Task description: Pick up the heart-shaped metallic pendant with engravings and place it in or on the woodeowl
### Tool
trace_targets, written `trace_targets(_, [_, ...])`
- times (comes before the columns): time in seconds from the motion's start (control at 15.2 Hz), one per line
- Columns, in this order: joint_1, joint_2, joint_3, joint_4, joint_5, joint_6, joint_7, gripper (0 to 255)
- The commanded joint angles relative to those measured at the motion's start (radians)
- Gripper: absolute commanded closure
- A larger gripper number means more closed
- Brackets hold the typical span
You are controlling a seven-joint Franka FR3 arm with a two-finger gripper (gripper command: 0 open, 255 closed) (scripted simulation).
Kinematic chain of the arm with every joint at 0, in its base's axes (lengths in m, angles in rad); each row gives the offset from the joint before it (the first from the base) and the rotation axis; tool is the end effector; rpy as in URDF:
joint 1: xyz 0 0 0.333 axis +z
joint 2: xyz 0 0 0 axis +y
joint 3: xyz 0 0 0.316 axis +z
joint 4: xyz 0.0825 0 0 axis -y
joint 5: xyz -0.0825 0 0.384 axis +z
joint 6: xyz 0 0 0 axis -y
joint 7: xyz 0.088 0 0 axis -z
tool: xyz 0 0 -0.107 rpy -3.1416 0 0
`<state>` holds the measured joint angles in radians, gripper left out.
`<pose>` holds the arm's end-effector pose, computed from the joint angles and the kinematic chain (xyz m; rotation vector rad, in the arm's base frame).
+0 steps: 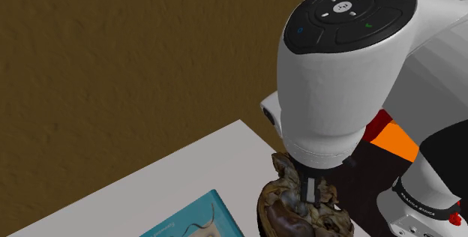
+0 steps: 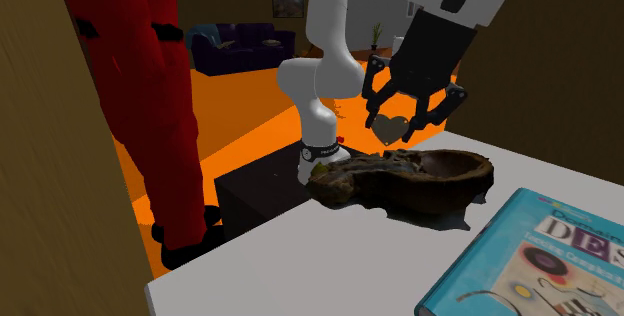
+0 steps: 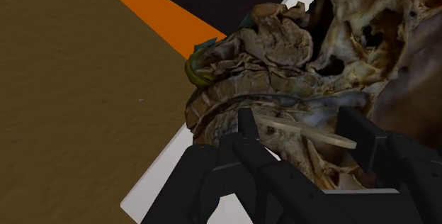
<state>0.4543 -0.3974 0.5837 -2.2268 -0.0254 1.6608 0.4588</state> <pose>0.2028 0.3752 0.4891 2.7154 0.7265 -0.0159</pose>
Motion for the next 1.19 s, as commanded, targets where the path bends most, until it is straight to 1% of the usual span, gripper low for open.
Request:
trace_targets(0.0, [0.0, 0.0, 0.0, 0.0, 0.0, 0.001, 0.0, 255])
trace_targets(0.07, [0.0, 0.0, 0.0, 0.0, 0.0, 0.001, 0.0, 255])
trace_targets(0.13, [0.0, 0.0, 0.0, 0.0, 0.0, 0.001, 0.0, 0])
trace_targets(0.46, [0.0, 0.0, 0.0, 0.0, 0.0, 0.001, 0.0, 0])
trace_targets(0.73, [-0.006, 0.032, 0.013, 0.15, -0.01, -0.122, 0.011, 0])
trace_targets(1.12, [-0.006, 0.032, 0.013, 0.15, -0.01, -0.122, 0.011, 0])
